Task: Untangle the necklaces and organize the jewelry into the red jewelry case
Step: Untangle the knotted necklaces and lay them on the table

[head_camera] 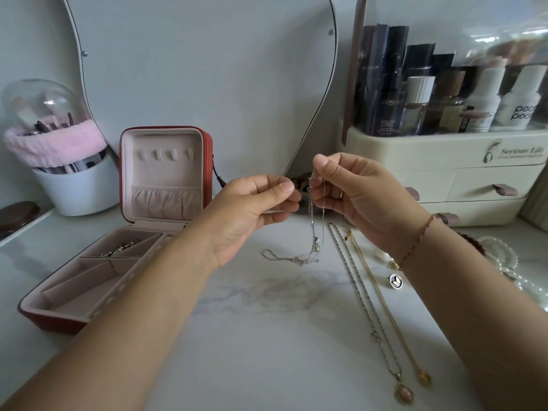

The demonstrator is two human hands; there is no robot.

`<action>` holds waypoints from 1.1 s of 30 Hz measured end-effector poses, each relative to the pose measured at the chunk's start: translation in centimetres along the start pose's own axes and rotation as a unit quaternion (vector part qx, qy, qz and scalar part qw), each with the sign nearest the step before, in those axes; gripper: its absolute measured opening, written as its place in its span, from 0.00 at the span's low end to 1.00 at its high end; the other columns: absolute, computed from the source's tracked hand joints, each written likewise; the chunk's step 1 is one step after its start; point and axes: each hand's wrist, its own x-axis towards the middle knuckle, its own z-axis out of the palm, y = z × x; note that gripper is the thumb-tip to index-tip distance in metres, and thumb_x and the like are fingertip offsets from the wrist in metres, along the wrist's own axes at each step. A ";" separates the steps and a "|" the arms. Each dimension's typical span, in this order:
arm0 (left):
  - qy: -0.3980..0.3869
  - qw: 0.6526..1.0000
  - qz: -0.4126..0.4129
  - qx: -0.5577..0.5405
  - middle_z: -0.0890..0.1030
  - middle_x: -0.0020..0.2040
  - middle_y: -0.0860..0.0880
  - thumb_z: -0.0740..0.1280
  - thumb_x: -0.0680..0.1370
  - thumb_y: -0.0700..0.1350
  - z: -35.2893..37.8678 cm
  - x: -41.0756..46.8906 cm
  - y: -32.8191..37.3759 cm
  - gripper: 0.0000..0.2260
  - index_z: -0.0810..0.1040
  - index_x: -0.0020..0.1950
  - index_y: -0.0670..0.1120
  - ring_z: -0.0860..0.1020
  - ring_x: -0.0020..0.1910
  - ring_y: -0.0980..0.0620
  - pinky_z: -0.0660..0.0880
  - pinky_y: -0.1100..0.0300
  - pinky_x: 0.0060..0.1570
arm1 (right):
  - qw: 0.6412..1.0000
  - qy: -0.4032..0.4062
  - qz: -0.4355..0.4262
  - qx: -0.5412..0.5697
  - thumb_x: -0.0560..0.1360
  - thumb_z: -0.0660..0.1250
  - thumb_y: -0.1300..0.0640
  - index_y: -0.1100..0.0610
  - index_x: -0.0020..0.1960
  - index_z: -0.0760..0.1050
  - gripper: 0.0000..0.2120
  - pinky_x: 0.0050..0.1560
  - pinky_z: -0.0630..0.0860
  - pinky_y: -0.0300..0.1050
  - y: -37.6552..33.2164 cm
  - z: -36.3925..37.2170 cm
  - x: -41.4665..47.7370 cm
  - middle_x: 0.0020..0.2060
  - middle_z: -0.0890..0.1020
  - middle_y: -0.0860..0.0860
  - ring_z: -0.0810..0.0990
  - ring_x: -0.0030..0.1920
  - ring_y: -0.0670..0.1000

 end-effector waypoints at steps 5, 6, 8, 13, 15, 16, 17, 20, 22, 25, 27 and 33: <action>-0.008 1.000 -0.001 0.017 0.84 0.45 0.50 0.70 0.67 0.50 0.4 0.0 -0.2 0.14 0.81 0.51 0.48 0.81 0.47 0.54 0.75 0.59 0.51 | 1.000 0.000 -0.004 -0.021 0.67 0.68 0.50 0.58 0.37 0.72 0.11 0.38 0.72 0.38 0.0 0.1 -0.1 0.33 0.74 0.53 0.71 0.32 0.47; -0.006 1.000 0.001 0.017 0.84 0.44 0.50 0.70 0.67 0.51 0.5 0.0 -0.3 0.14 0.82 0.50 0.48 0.81 0.47 0.54 0.75 0.59 0.51 | 1.000 0.002 -0.004 -0.028 0.67 0.68 0.50 0.58 0.37 0.72 0.11 0.38 0.70 0.38 0.0 0.1 -0.1 0.33 0.73 0.53 0.70 0.32 0.47; -0.001 1.000 0.007 0.014 0.84 0.42 0.51 0.70 0.66 0.50 0.6 0.0 -0.3 0.12 0.82 0.47 0.48 0.81 0.45 0.55 0.75 0.61 0.50 | 0.999 0.001 -0.004 -0.040 0.66 0.69 0.50 0.57 0.36 0.72 0.11 0.38 0.67 0.39 -0.1 0.2 -0.2 0.32 0.71 0.53 0.68 0.31 0.47; 0.007 0.999 0.028 0.040 0.83 0.38 0.54 0.72 0.64 0.49 0.9 -0.2 -0.1 0.10 0.83 0.44 0.49 0.80 0.42 0.59 0.75 0.64 0.48 | 0.998 -0.029 0.001 -0.056 0.65 0.70 0.50 0.58 0.34 0.71 0.12 0.36 0.66 0.39 0.0 0.5 -0.3 0.30 0.69 0.52 0.66 0.31 0.47; 0.014 0.998 0.032 0.052 0.83 0.37 0.53 0.72 0.66 0.48 0.9 -0.2 -0.1 0.08 0.83 0.44 0.49 0.80 0.41 0.58 0.74 0.63 0.49 | 0.998 -0.031 0.003 -0.057 0.65 0.70 0.51 0.58 0.34 0.71 0.12 0.36 0.65 0.39 0.0 0.5 -0.3 0.29 0.69 0.52 0.66 0.30 0.47; 0.016 0.998 0.034 0.059 0.83 0.37 0.53 0.72 0.68 0.47 0.8 -0.2 -0.1 0.06 0.83 0.44 0.49 0.80 0.41 0.58 0.74 0.63 0.49 | 0.998 -0.027 0.003 -0.057 0.65 0.70 0.51 0.58 0.33 0.71 0.12 0.36 0.65 0.39 0.0 0.5 -0.3 0.29 0.69 0.52 0.65 0.30 0.47; 0.019 0.997 0.038 0.070 0.83 0.37 0.53 0.71 0.71 0.45 0.8 -0.2 -0.2 0.04 0.83 0.45 0.49 0.80 0.41 0.58 0.74 0.64 0.48 | 0.998 -0.021 0.004 -0.057 0.66 0.70 0.51 0.57 0.33 0.71 0.12 0.36 0.64 0.40 0.0 0.5 -0.3 0.29 0.68 0.52 0.65 0.30 0.47; 0.039 0.991 0.061 0.111 0.83 0.35 0.54 0.69 0.76 0.41 0.7 0.0 -0.3 0.04 0.82 0.46 0.49 0.80 0.38 0.61 0.74 0.70 0.43 | 0.998 -0.005 0.008 -0.061 0.66 0.69 0.50 0.57 0.33 0.70 0.13 0.37 0.65 0.40 0.0 0.4 -0.2 0.30 0.69 0.52 0.65 0.31 0.48; 0.050 0.985 0.084 0.142 0.83 0.33 0.56 0.68 0.77 0.42 0.6 0.1 -0.3 0.04 0.82 0.45 0.49 0.80 0.37 0.63 0.73 0.72 0.42 | 0.998 0.000 0.011 -0.057 0.66 0.69 0.49 0.57 0.33 0.70 0.13 0.37 0.65 0.40 0.0 0.4 -0.2 0.30 0.69 0.52 0.65 0.31 0.48; 0.063 0.963 0.128 0.230 0.82 0.33 0.58 0.66 0.79 0.44 0.3 0.3 -0.4 0.07 0.80 0.41 0.52 0.78 0.36 0.63 0.75 0.69 0.45 | 0.999 0.007 0.017 -0.040 0.68 0.69 0.50 0.58 0.35 0.70 0.13 0.37 0.66 0.39 0.0 0.2 -0.2 0.31 0.70 0.52 0.66 0.31 0.48; 0.070 0.952 0.137 0.266 0.80 0.33 0.58 0.64 0.80 0.45 0.3 0.3 -0.5 0.09 0.78 0.40 0.53 0.77 0.36 0.62 0.74 0.64 0.48 | 0.999 0.011 0.025 -0.028 0.70 0.68 0.51 0.59 0.36 0.71 0.12 0.37 0.69 0.39 0.0 0.1 -0.1 0.32 0.72 0.53 0.69 0.31 0.47; 0.084 0.992 0.071 0.062 0.76 0.37 0.50 0.57 0.83 0.41 0.8 0.1 0.1 0.12 0.74 0.40 0.45 0.79 0.35 0.55 0.77 0.62 0.42 | 0.998 0.026 0.056 -0.006 0.76 0.64 0.60 0.59 0.40 0.73 0.07 0.41 0.75 0.41 0.2 0.0 0.2 0.34 0.78 0.53 0.77 0.34 0.49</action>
